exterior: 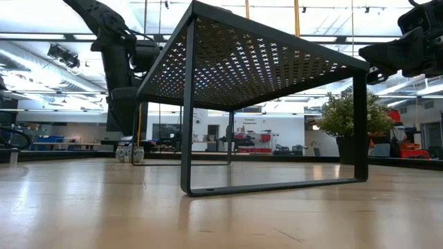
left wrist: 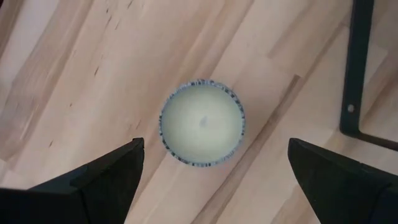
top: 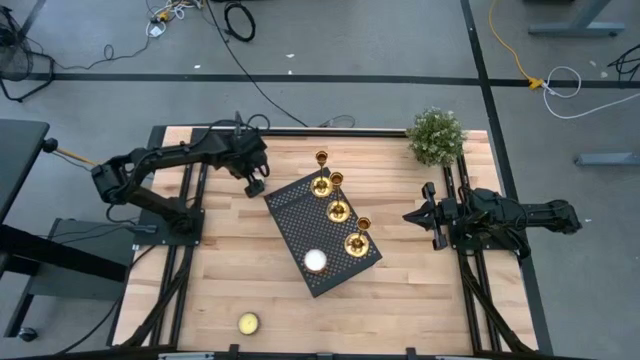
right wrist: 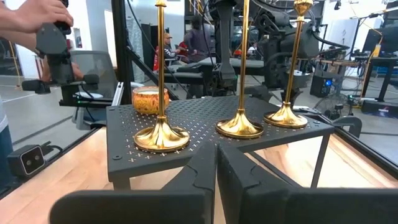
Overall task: Pick & Place candle stick holders
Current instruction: Put the blue scented candle on the shelf aligned with the other scented candle
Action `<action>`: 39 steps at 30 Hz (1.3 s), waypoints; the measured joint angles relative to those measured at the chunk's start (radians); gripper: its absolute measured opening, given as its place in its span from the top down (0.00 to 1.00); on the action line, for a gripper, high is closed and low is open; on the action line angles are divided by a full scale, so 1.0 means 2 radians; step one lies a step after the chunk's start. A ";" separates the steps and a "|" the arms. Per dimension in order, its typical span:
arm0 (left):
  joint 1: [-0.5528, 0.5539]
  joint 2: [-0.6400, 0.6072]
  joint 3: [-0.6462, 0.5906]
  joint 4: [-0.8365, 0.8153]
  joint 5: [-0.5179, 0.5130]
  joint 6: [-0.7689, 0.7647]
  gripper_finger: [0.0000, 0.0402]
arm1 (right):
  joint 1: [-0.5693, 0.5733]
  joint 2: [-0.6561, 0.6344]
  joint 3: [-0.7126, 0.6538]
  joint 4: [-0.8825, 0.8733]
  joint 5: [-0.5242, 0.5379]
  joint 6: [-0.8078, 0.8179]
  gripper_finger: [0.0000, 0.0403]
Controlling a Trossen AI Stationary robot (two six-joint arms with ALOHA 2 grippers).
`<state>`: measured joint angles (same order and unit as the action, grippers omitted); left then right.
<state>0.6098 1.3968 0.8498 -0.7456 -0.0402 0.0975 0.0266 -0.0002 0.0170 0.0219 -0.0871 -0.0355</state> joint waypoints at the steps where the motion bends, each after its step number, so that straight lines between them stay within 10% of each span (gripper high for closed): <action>1: 0.000 0.001 -0.003 0.007 0.000 0.000 0.01 | 0.000 0.000 0.000 0.000 0.000 0.000 0.96; 39: 0.018 0.123 -0.007 0.067 0.009 0.000 0.01 | 0.000 0.000 0.000 0.000 0.000 0.000 0.96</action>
<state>0.6456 1.6430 0.8358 -0.6116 -0.0213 0.0982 0.0266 -0.0002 0.0170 0.0219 -0.0868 -0.0353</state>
